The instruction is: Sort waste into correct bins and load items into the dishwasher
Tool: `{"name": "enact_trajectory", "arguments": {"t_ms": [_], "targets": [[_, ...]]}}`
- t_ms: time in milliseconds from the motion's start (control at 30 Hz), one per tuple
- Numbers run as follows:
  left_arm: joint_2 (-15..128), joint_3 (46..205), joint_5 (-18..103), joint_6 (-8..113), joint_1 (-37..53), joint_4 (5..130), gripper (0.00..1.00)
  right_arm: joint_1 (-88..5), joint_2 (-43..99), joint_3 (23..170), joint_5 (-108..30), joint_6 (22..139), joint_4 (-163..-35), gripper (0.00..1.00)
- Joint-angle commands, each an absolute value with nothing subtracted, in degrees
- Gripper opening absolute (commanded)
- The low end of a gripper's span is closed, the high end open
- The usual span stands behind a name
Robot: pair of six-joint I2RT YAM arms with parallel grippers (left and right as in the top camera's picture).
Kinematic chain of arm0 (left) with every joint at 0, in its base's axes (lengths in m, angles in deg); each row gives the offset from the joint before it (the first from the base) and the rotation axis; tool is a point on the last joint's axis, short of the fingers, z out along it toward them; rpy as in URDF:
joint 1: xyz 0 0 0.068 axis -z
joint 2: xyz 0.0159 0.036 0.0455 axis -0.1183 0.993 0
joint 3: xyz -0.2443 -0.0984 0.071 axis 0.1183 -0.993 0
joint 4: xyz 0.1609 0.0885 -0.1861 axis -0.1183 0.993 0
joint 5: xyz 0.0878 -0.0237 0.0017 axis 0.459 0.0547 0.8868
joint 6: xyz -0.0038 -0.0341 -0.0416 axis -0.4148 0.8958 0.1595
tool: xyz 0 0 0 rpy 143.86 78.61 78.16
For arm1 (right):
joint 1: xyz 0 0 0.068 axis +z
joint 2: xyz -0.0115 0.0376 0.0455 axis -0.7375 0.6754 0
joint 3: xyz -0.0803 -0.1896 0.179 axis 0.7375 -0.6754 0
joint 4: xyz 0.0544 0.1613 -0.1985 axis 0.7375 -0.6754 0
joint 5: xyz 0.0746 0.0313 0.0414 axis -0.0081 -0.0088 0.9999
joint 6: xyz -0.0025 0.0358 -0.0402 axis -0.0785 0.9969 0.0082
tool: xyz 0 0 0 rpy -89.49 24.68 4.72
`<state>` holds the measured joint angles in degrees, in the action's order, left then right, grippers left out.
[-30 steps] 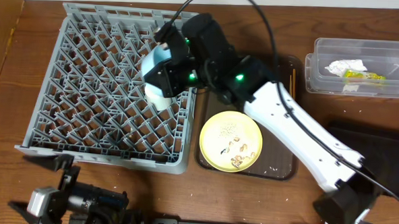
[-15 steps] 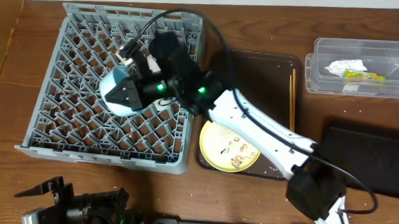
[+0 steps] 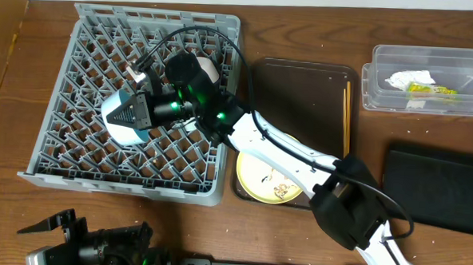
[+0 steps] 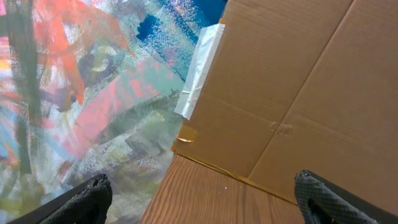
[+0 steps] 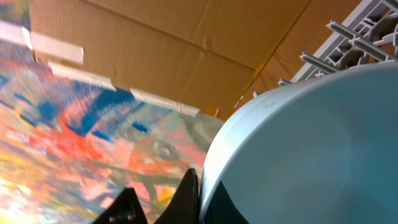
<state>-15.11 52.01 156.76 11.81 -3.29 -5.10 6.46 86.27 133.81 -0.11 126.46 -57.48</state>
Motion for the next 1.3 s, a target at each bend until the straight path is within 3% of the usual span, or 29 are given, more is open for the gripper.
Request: {"name": "enact_trajectory", "arguments": {"t_ms": [0,633,933,1267], "targets": [[-15.4,53.0,159.7,11.5,-3.5,-5.3,0.95,7.6,88.6,133.8,-2.4,133.4,-56.1,0.01],[-15.4,53.0,159.7,11.5,-3.4,-5.4,0.95,8.0,96.7,133.8,-12.5,148.1,-46.3,0.01],[-15.4,53.0,159.7,11.5,-3.4,-5.3,0.95,7.3,98.0,133.8,-12.5,145.1,-45.7,0.01],[-15.4,53.0,159.7,11.5,-3.4,-5.4,0.95,6.1,98.0,133.8,-15.5,139.9,-55.1,0.01]]}}
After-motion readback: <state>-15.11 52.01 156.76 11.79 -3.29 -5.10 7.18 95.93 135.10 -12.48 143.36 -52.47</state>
